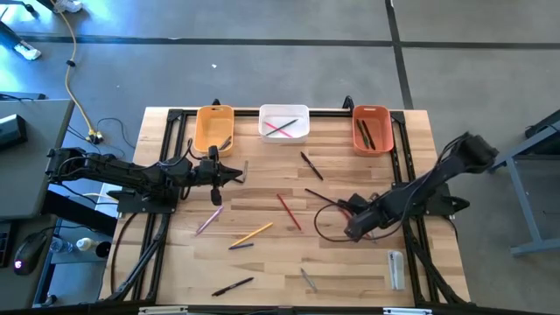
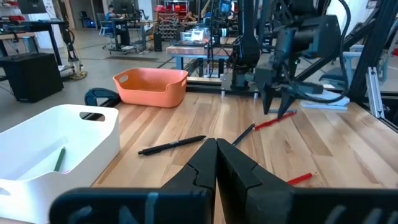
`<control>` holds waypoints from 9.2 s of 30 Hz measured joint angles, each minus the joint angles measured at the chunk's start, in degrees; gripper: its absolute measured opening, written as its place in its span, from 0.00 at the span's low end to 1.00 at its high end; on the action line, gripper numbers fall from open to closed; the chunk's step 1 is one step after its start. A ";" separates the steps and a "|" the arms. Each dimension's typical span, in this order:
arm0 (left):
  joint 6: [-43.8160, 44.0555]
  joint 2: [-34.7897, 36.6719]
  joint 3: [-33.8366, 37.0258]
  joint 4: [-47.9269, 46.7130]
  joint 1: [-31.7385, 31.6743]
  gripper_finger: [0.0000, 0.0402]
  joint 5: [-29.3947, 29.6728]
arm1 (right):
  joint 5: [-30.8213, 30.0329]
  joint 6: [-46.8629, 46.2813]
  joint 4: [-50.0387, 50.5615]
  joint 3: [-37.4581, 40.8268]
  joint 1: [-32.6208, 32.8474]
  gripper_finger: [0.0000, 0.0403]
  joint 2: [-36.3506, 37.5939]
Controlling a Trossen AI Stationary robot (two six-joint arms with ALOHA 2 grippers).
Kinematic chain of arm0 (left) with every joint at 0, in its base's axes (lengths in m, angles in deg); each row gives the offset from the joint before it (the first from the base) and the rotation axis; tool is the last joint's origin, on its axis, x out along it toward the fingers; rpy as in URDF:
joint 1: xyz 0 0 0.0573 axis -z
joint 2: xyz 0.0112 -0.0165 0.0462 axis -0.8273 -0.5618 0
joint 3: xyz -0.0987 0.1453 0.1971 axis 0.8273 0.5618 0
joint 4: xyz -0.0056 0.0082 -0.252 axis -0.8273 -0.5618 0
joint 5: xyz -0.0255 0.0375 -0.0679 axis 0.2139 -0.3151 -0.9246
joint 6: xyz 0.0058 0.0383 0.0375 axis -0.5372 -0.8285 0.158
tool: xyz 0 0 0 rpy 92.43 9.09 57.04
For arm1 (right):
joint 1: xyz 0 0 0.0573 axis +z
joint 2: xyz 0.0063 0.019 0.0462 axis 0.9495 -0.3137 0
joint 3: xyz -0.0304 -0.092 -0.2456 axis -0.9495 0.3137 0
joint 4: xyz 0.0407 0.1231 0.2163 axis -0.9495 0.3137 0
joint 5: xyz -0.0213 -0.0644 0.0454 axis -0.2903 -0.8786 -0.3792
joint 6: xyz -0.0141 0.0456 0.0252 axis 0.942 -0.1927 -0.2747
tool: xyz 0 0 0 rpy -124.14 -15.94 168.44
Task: Sort crayons/erasers/pens/pencils in bins
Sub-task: Put the red color pencil into the white bin, then put the black pen into the orange bin
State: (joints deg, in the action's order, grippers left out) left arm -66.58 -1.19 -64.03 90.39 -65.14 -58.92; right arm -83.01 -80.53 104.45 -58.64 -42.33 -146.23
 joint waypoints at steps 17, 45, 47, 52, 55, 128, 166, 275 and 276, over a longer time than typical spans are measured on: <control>0.44 0.00 0.00 -0.23 -0.02 0.00 0.00 | -0.68 1.58 -2.60 -0.72 0.04 0.16 -7.39; 0.90 0.00 0.00 0.04 -0.02 0.00 0.02 | -17.50 28.39 0.90 -19.24 -10.56 0.05 -5.51; 0.90 0.00 0.00 0.04 -0.02 0.00 0.02 | -19.03 34.76 -0.93 -21.43 -14.16 0.05 -5.69; 0.90 0.00 0.00 0.08 -0.02 0.00 0.07 | -19.66 52.72 -7.80 -27.07 -24.20 0.05 -6.95; 0.63 0.00 0.00 0.05 0.00 0.00 0.07 | -19.77 62.39 -13.61 -29.83 -30.04 0.05 -9.18; -0.18 0.00 -0.02 -1.65 0.02 0.00 -4.61 | 2.47 86.16 -19.03 -57.47 -50.49 0.01 -37.97; 28.35 -19.93 -27.68 -48.83 48.49 0.00 25.56 | -21.13 78.58 -74.39 8.32 -12.98 0.00 -1.77; 43.37 -61.70 -58.17 -73.93 57.70 0.22 11.23 | -26.53 75.84 -70.68 8.19 -5.62 0.00 -1.82; 42.64 -61.57 -57.59 -72.61 57.55 0.22 11.43 | -26.12 75.86 -70.68 8.20 -5.62 0.00 -1.82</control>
State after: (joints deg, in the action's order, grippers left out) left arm -23.94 -62.76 -121.62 17.78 -7.59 -47.49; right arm -109.14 -4.67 33.77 -50.44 -47.95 -148.05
